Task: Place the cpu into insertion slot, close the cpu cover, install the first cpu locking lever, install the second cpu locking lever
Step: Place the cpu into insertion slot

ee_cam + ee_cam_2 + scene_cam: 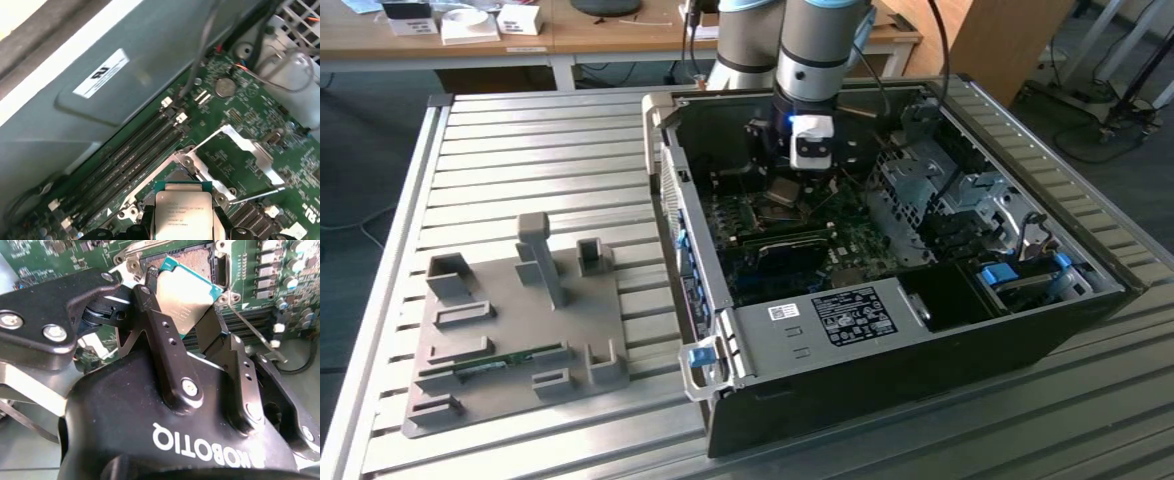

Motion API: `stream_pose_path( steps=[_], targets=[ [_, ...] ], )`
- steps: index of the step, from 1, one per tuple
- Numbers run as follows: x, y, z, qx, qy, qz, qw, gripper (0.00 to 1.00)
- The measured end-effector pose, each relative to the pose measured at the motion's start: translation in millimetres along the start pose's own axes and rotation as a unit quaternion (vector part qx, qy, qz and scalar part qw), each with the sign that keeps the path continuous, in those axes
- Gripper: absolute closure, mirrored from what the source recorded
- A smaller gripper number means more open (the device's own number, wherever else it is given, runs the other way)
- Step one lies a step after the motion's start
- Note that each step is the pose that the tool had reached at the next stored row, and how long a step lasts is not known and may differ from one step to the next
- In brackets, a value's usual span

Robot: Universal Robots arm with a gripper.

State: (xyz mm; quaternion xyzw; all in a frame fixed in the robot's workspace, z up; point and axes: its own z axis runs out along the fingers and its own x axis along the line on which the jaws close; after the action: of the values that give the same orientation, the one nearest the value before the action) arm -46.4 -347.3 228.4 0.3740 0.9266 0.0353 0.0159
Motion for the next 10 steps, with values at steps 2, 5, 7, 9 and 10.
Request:
stream_pose_path(
  steps=[2,5,7,9,10],
  targets=[
    [0.0,0.0,0.0,0.0001,-0.0014,0.018,0.9998,0.46],
    [0.0,0.0,0.0,0.0001,-0.0034,0.044,0.9990,0.46],
    [0.0,0.0,0.0,0.0002,-0.0049,0.062,0.9980,0.46],
    [0.0,0.0,0.0,0.0003,-0.0062,0.080,0.9968,0.46],
    [0.0,0.0,0.0,0.0003,-0.0069,0.089,0.9960,0.46]
  ],
)
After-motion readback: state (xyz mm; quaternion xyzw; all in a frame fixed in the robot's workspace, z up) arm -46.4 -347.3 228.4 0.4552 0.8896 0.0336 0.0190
